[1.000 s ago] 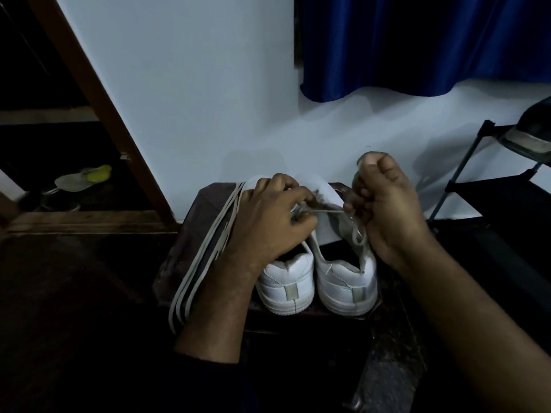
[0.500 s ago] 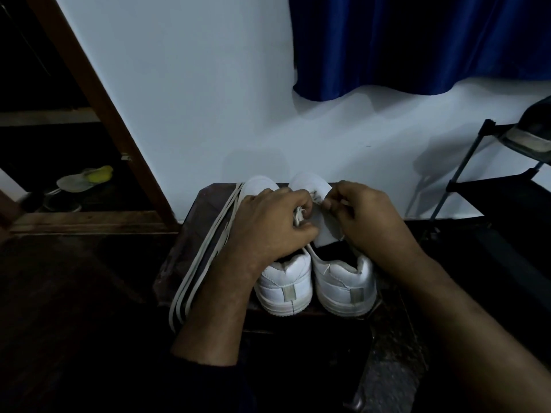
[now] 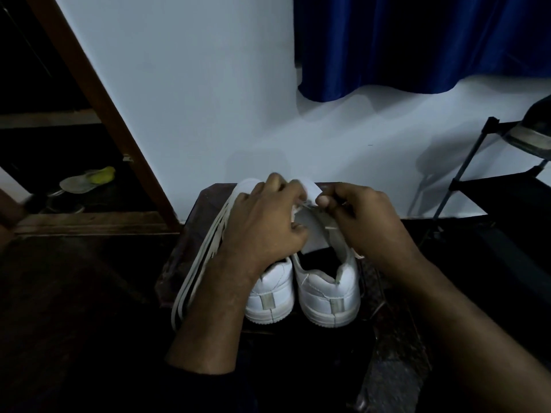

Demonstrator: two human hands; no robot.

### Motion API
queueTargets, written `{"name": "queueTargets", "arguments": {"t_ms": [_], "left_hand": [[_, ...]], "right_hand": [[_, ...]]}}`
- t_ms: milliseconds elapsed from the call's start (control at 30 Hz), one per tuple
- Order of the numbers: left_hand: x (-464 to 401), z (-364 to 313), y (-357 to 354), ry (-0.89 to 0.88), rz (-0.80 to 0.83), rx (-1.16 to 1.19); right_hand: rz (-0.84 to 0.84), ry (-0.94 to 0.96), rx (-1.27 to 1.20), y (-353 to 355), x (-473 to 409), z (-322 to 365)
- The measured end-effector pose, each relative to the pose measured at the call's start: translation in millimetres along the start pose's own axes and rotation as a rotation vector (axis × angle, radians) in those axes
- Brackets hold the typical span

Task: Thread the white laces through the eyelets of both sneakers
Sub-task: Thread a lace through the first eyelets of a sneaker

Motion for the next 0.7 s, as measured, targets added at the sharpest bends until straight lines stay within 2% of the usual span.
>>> {"name": "queueTargets", "arguments": {"t_ms": [133, 267, 433, 533, 600, 700], "left_hand": [[-0.9, -4.8, -4.2, -0.046, 0.021, -0.056], [-4.3, -0.1, -4.1, -0.019, -0.045, -0.044], [-10.4, 1.1, -6.1, 0.036, -0.093, 0.015], [-10.3, 2.0, -8.4, 0.012, -0.108, 0.033], [-10.3, 4.4, -8.9, -0.035, -0.107, 0.126], [-6.5, 3.6, 0.9, -0.086, -0.127, 0.568]], "right_hand": [[-0.04, -0.044, 0.055, 5.0, 0.4, -5.3], [-0.116, 0.02, 0.268, 10.9, 2.1, 1.0], [-0.031, 0.082, 0.311, 7.4, 6.5, 15.8], [-0.016, -0.018, 0.36, 9.0, 3.0, 3.6], [0.017, -0.097, 0.339, 9.6, 0.7, -7.6], [0.034, -0.139, 0.266, 3.6, 0.0, -16.2]]}}
Point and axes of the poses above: each hand's wrist, its own x-axis away from the middle knuckle, its own y-axis out of the back of the hand, z = x × y, the point moved 5 cm from there along -x, towards the middle knuckle, and after that the axes turned 1 degree about -x, right-handed, at the moved point
